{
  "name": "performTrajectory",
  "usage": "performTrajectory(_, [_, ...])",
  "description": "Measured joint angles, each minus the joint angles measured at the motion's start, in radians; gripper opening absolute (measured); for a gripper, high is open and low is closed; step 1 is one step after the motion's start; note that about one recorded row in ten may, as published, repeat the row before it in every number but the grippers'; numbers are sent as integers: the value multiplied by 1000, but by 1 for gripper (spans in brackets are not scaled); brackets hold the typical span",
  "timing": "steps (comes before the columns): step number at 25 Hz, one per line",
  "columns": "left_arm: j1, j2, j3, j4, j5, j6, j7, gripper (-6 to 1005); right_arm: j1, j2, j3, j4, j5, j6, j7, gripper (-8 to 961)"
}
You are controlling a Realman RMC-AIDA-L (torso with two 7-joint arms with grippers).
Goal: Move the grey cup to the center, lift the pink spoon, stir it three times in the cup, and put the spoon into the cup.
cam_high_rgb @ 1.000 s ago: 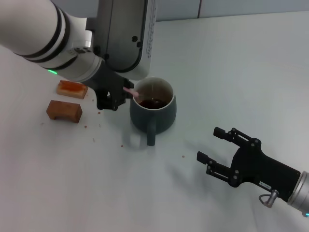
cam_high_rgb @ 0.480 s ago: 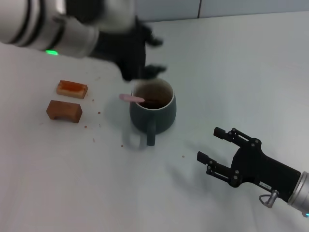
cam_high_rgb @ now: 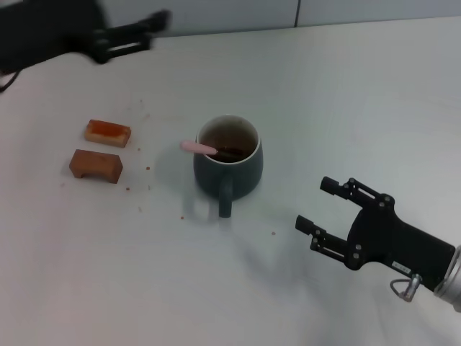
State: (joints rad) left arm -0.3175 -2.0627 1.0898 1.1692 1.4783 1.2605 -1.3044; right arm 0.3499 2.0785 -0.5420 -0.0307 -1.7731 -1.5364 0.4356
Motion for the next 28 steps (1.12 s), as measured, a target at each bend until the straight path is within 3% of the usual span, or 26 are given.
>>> performTrajectory(1, [0, 0, 0, 0, 0, 0, 0, 795, 2, 0, -1, -3, 0, -3, 0, 758])
performTrajectory(2, [-1, 1, -66, -117, -51, 53, 100, 799, 6, 0, -2, -5, 0, -5, 0, 758])
performTrajectory(5, [0, 1, -98, -187, -61, 78, 173, 809, 13, 0, -4, -6, 0, -7, 0, 758])
performTrajectory(6, [11, -4, -131, -304, -65, 103, 337, 813, 17, 0, -4, -7, 0, -7, 0, 758])
performTrajectory(8, [32, -14, -126, -393, -78, 79, 478, 813, 26, 0, -4, -9, 0, -9, 0, 758])
performTrajectory(11, [35, -16, -118, -432, -98, 62, 529, 813, 31, 0, -6, -10, 0, -11, 9, 758])
performTrajectory(12, [39, -17, -81, -534, -171, 28, 656, 813, 31, 0, -8, -11, -1, -14, 12, 758])
performTrajectory(15, [39, -16, -51, -583, -210, 18, 722, 813, 29, 0, -15, -19, -2, -27, 18, 758])
performTrajectory(22, [51, -14, 110, -701, -298, 61, 867, 813, 17, 0, -21, -46, -9, -50, 23, 758])
performTrajectory(28, [71, -5, 133, -702, -298, 110, 847, 812, 19, 0, -21, -59, -47, -54, 24, 758])
